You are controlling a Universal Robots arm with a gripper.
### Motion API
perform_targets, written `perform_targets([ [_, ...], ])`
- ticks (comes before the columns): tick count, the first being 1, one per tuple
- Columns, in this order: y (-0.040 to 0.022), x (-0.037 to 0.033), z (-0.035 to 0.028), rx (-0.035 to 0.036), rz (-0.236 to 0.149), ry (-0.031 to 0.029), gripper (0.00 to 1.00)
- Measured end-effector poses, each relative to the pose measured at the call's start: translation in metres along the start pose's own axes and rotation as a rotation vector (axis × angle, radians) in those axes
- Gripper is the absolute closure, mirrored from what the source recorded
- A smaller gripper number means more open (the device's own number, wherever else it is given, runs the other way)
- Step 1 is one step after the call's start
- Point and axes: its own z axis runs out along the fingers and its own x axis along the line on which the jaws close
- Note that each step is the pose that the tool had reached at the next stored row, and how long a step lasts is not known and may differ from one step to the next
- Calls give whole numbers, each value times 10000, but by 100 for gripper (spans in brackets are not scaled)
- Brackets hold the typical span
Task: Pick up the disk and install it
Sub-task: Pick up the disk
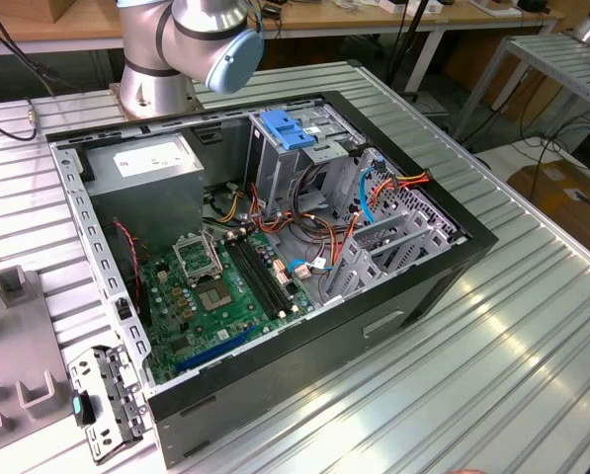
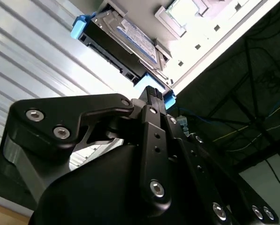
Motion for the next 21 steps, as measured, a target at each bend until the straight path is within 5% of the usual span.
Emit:
perform_targets([
  [10,0,0,0,-21,-1976,-22,89],
  [19,0,-1,0,-50,-4630,-53,89],
  [21,0,-2,1,-62,-5692,-64,89],
])
